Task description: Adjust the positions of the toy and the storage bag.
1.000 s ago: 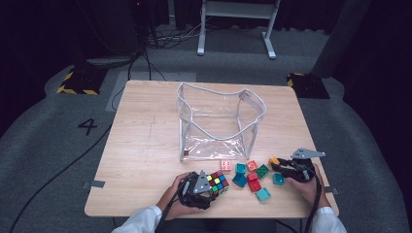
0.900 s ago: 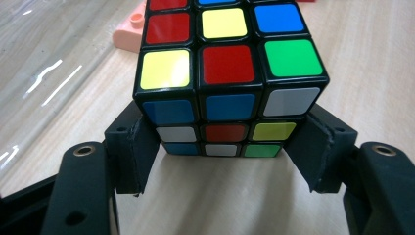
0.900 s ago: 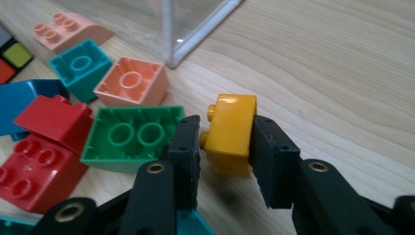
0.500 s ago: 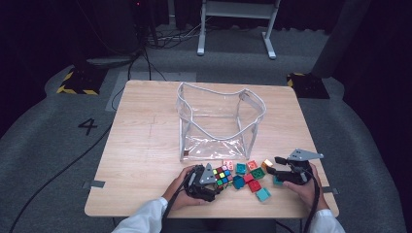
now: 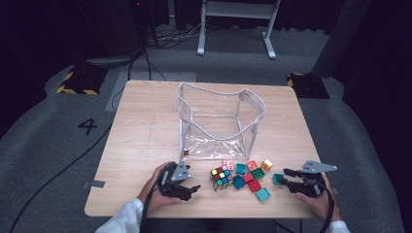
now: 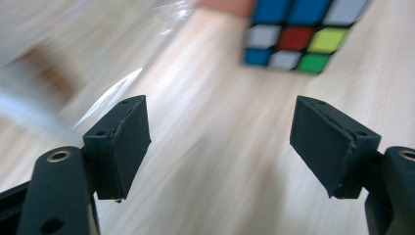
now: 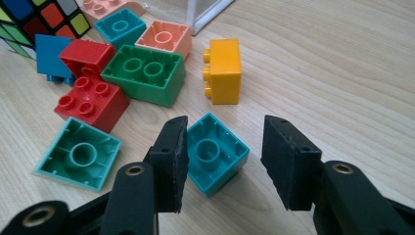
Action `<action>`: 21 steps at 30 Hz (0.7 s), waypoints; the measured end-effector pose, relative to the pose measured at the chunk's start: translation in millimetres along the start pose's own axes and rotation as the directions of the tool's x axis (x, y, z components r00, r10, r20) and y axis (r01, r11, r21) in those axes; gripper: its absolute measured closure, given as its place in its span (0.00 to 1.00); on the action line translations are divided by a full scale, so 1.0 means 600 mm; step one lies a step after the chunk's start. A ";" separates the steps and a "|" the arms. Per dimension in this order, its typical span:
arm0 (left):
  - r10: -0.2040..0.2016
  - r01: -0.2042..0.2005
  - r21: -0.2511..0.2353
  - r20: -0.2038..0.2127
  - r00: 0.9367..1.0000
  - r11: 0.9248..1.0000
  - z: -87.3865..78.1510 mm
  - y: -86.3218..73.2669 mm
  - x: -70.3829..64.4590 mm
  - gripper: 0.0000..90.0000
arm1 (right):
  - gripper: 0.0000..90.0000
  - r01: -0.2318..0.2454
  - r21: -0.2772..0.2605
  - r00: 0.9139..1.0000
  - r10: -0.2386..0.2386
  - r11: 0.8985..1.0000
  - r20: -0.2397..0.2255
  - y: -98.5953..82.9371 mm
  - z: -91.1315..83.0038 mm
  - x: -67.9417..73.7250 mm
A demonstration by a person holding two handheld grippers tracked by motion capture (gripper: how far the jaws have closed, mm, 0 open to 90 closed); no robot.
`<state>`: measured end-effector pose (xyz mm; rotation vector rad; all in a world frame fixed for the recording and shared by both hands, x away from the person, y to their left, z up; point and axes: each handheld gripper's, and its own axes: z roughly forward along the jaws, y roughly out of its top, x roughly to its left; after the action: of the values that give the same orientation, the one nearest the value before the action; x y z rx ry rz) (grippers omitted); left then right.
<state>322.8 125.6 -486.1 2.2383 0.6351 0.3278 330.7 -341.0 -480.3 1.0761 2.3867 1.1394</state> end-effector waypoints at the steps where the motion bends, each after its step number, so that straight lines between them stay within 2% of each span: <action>1: -0.010 0.010 -0.002 -0.026 1.000 1.000 -0.007 -0.006 0.009 0.26 | 0.61 0.006 0.008 1.000 -0.006 1.000 -0.007 0.000 0.001 0.000; 4: -0.072 0.071 -0.021 -0.088 0.993 0.997 -0.024 -0.019 0.040 0.26 | 0.65 0.017 0.016 0.999 -0.017 1.000 -0.029 -0.002 0.013 0.004; 5: -0.106 0.103 -0.037 -0.094 0.990 0.994 -0.027 -0.021 0.055 0.26 | 0.68 0.006 0.006 0.999 -0.006 1.000 -0.038 -0.002 0.016 0.006; 8: -0.148 0.143 -0.048 -0.136 0.980 0.989 -0.024 -0.022 0.084 0.26 | 0.70 0.004 0.010 0.998 -0.003 1.000 -0.065 0.003 0.022 0.013; 9: -0.176 0.170 -0.055 -0.126 0.976 0.984 -0.020 -0.022 0.095 0.27 | 0.70 0.007 0.012 0.997 -0.006 1.000 -0.073 0.005 0.024 0.017; 11: -0.191 0.186 -0.051 -0.110 0.975 0.981 -0.015 -0.021 0.107 0.27 | 0.70 0.007 0.016 0.996 -0.005 1.000 -0.087 0.011 0.031 0.026; 13: -0.180 0.175 -0.052 -0.108 0.978 0.983 -0.008 -0.017 0.114 0.28 | 0.70 0.018 0.019 0.995 -0.016 1.000 -0.102 0.015 0.037 0.031; 15: -0.187 0.183 -0.051 -0.096 0.978 0.982 -0.005 -0.013 0.117 0.27 | 0.68 0.026 0.019 0.994 -0.023 0.999 -0.107 0.018 0.041 0.034; 16: -0.191 0.186 -0.055 -0.099 0.977 0.981 0.002 -0.005 0.121 0.27 | 0.57 0.038 0.021 0.994 -0.036 0.999 -0.107 0.025 0.046 0.041; 17: -0.197 0.193 -0.054 -0.093 0.976 0.980 0.005 -0.002 0.121 0.27 | 0.54 0.037 0.017 0.994 -0.035 0.999 -0.106 0.028 0.046 0.043; 19: -0.182 0.175 -0.067 -0.116 0.976 0.982 0.011 0.004 0.122 0.27 | 0.49 0.046 -0.004 0.993 -0.046 0.999 -0.109 0.033 0.039 0.042; 21: -0.184 0.179 -0.056 -0.097 0.978 0.982 0.017 0.009 0.124 0.28 | 0.47 0.033 -0.033 0.995 -0.036 0.999 -0.093 0.041 0.027 0.038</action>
<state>391.4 156.2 -486.3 2.1103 0.8706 0.3627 335.8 -305.4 -470.9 0.9887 2.4389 1.2374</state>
